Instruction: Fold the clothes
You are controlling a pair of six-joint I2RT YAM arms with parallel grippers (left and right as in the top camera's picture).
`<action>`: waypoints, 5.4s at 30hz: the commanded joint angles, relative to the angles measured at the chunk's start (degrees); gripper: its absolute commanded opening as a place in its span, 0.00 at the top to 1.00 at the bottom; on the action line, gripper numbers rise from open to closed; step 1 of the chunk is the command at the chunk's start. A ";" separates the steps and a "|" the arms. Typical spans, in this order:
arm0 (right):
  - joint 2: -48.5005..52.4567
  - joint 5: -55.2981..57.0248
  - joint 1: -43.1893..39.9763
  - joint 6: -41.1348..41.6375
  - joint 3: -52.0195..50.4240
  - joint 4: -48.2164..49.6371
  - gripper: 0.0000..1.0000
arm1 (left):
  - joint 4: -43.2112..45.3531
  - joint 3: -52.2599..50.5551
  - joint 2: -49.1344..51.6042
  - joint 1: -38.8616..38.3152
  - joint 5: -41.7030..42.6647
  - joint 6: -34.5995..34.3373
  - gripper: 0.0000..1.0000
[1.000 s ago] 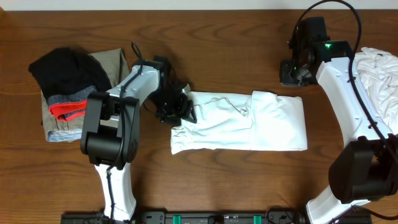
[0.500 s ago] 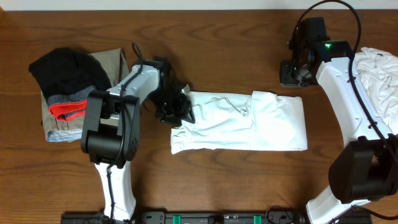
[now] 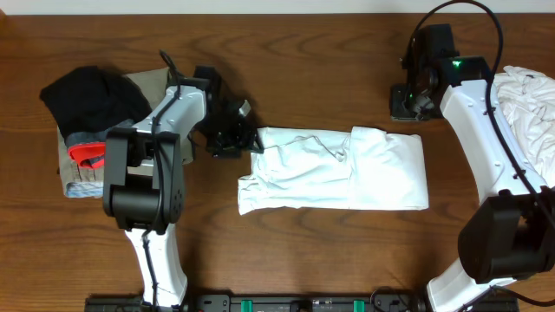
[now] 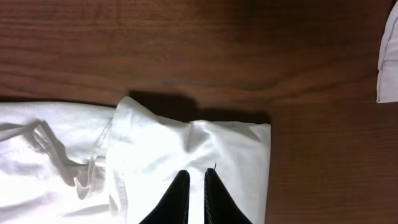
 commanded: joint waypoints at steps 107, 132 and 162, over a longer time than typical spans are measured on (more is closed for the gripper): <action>0.35 -6.32 -0.52 0.87 -0.28 -4.44 0.91 | -0.70 7.74 -16.50 -23.12 -12.48 -15.78 0.57; 12.09 -23.04 9.70 -12.00 -0.31 4.74 0.85 | 0.90 -5.11 -19.21 -16.48 -30.45 -20.22 0.64; 12.04 -26.75 10.36 -13.99 -0.33 2.56 0.82 | 12.74 -6.16 -6.62 -15.26 -37.22 -7.34 0.51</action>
